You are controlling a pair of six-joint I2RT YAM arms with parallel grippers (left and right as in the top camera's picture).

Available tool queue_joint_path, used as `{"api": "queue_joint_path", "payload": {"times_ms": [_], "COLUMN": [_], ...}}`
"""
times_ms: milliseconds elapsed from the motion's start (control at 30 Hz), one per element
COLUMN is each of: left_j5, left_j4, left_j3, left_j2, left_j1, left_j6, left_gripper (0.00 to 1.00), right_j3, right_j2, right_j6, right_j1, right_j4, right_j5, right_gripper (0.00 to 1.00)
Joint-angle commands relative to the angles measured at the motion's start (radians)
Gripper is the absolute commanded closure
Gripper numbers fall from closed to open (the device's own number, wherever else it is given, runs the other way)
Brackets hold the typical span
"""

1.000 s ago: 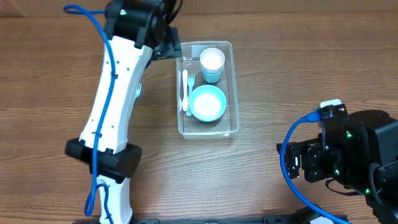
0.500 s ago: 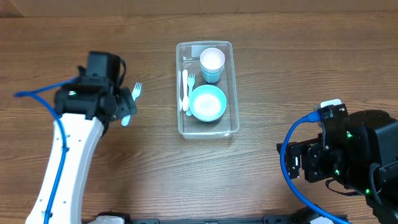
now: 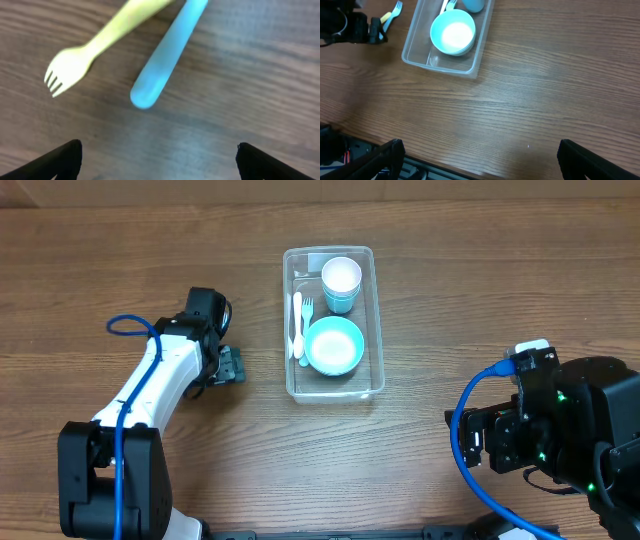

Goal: Pack container
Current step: 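Move the left gripper back and grasp the light-blue spoon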

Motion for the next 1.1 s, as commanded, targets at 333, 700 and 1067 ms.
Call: {"api": "queue_joint_path", "payload": {"times_ms": [333,700,1067], "left_j5": [0.100,0.294,0.214], "left_j4": [0.235,0.290,0.275], "left_j3": [-0.036,-0.037,-0.037], "left_j2": [0.101,0.192,0.192], "left_j1": [0.034,0.127,0.127], "left_j6": [0.101,0.175,0.175], "left_gripper": [0.09,0.28,0.69], "right_j3": [0.010,0.010,0.010], "right_j2": [-0.006,-0.006,-0.006], "right_j6": [-0.004,-0.004,-0.004], "right_j1": [0.000,0.000,0.000], "right_j4": [0.006,0.006,0.006], "right_j5": [-0.005,-0.005,-0.005], "right_gripper": [0.00,0.00,0.00]}}
